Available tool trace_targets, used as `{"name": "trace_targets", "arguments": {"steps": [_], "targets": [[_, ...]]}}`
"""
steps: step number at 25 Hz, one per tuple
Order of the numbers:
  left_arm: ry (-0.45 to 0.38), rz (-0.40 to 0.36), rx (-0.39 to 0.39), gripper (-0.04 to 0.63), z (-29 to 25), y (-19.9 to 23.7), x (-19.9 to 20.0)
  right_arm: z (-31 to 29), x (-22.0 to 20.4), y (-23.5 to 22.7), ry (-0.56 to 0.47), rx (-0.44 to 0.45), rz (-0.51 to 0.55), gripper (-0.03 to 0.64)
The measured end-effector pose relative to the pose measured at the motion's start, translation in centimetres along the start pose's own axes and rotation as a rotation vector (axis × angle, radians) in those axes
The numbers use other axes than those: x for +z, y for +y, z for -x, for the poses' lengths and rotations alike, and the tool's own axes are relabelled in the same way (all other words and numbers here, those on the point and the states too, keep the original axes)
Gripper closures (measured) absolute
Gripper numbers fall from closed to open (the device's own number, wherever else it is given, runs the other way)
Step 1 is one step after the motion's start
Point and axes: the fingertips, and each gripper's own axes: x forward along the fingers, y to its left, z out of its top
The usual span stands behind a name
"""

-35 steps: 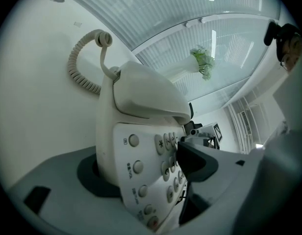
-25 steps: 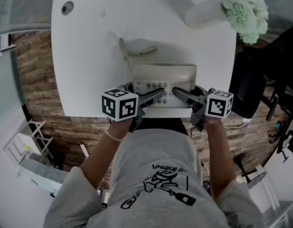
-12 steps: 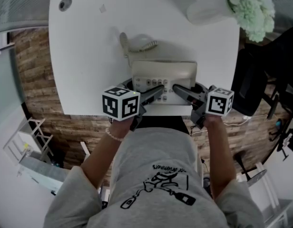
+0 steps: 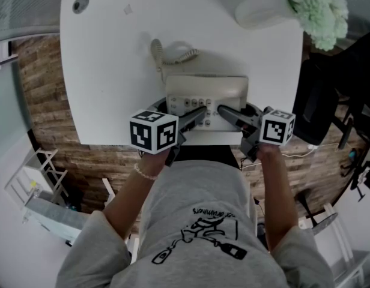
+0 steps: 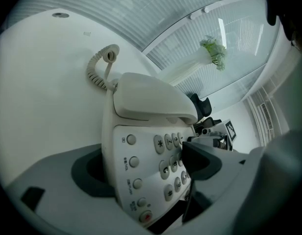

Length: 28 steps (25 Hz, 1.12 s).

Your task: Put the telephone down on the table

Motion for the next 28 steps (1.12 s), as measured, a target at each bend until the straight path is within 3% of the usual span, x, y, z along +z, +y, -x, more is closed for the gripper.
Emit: {"name": "trace_targets", "arguments": {"steps": [28], "targets": [[0.028, 0.028, 0.111, 0.16, 0.21, 0.8, 0.03, -0.13, 0.41, -0.18, -0.011, -0.024, 0.009, 0.321]]}}
